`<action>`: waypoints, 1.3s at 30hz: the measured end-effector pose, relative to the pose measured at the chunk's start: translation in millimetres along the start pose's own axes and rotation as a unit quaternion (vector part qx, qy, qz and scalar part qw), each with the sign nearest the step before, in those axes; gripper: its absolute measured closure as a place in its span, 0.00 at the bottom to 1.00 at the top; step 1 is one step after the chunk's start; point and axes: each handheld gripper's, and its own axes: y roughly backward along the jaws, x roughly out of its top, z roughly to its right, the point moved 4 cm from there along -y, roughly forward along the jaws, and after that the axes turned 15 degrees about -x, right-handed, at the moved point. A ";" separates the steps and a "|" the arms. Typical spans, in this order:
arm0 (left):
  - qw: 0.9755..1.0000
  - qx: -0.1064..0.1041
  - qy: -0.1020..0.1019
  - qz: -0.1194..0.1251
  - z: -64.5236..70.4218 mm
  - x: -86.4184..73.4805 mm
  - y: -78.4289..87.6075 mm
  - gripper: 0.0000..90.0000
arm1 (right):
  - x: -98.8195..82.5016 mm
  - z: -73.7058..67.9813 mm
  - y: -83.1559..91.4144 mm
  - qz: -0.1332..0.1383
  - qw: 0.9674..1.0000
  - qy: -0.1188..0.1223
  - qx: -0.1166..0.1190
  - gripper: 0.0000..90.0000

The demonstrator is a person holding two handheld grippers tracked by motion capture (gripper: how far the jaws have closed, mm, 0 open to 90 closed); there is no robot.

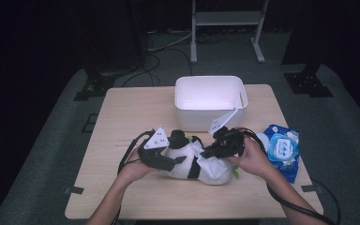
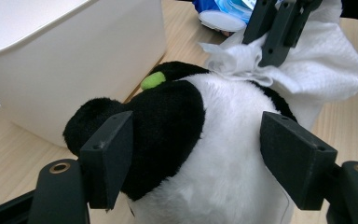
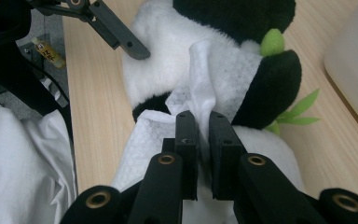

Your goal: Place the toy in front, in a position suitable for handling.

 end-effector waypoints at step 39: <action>1.000 -0.002 0.007 -0.012 2.6 -5.6 6.3 0.30 | -76.4 63.7 65.5 -0.009 0.990 -0.107 -0.087 0.92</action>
